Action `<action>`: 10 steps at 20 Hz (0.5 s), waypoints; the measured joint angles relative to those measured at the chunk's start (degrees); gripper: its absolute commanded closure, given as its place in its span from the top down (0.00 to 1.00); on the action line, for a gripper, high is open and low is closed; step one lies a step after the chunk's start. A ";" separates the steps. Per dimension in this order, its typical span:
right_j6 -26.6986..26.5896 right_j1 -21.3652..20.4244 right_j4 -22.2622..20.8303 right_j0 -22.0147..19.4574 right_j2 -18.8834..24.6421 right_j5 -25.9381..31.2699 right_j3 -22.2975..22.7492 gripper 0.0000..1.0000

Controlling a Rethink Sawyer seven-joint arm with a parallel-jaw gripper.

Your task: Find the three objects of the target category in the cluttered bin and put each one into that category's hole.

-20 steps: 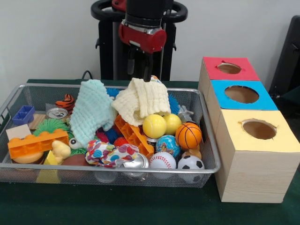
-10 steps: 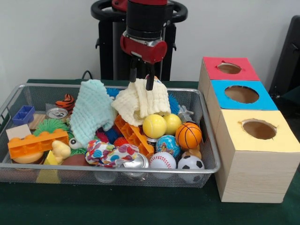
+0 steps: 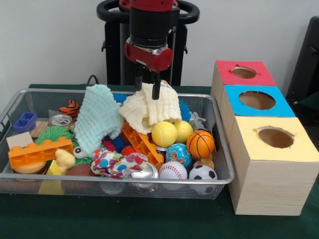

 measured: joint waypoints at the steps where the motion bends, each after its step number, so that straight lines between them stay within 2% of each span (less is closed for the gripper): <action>1: 0.00 0.06 -0.12 -0.04 0.10 0.14 -0.08 1.00; 10: -0.01 1.34 -4.79 -3.43 5.13 4.87 -2.00 1.00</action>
